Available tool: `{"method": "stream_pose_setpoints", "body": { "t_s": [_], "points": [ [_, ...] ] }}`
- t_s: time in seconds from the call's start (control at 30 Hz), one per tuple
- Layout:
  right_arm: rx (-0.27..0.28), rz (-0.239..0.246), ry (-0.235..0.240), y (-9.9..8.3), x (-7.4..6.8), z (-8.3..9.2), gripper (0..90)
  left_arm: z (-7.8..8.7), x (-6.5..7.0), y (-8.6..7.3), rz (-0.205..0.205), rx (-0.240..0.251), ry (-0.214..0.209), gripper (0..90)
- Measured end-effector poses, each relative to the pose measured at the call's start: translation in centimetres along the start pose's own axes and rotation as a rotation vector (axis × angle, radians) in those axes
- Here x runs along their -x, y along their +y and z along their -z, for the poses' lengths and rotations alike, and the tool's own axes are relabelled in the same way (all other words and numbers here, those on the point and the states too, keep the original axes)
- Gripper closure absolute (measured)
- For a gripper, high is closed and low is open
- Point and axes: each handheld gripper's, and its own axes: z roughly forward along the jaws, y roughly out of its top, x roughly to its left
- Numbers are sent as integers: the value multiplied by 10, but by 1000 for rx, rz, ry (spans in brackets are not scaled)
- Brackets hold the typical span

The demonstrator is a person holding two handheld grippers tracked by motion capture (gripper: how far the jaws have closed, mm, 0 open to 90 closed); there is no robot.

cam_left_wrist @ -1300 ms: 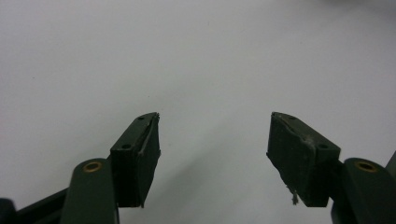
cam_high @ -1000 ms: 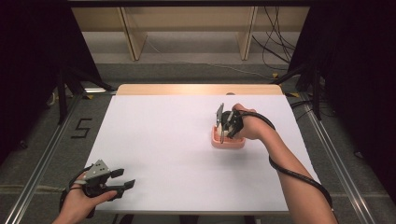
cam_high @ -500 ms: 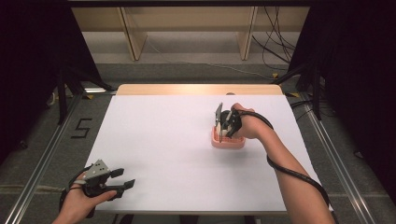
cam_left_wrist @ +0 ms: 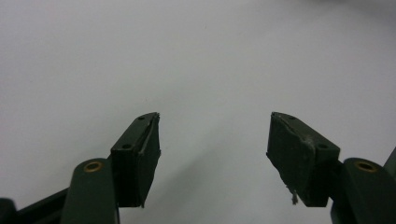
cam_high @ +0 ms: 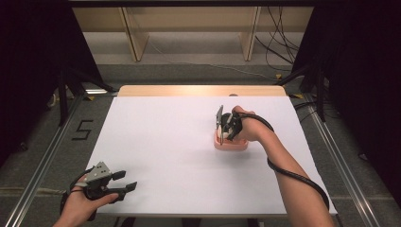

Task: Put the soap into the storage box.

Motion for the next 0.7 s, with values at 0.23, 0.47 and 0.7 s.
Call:
{"method": "stream_pose_setpoints", "body": {
  "t_s": [0.23, 0.47, 0.7],
  "points": [
    [-12, -5, 9, -4, 0, -3, 505, 0, 0, 0, -1, 1, -1, 340],
    [-16, -2, 6, -5, 1, -5, 505, 0, 0, 0, 1, 1, 0, 341],
    [-13, 13, 22, -7, 3, -6, 505, 0, 0, 0, -10, -4, 1, 341]
  ]
}}
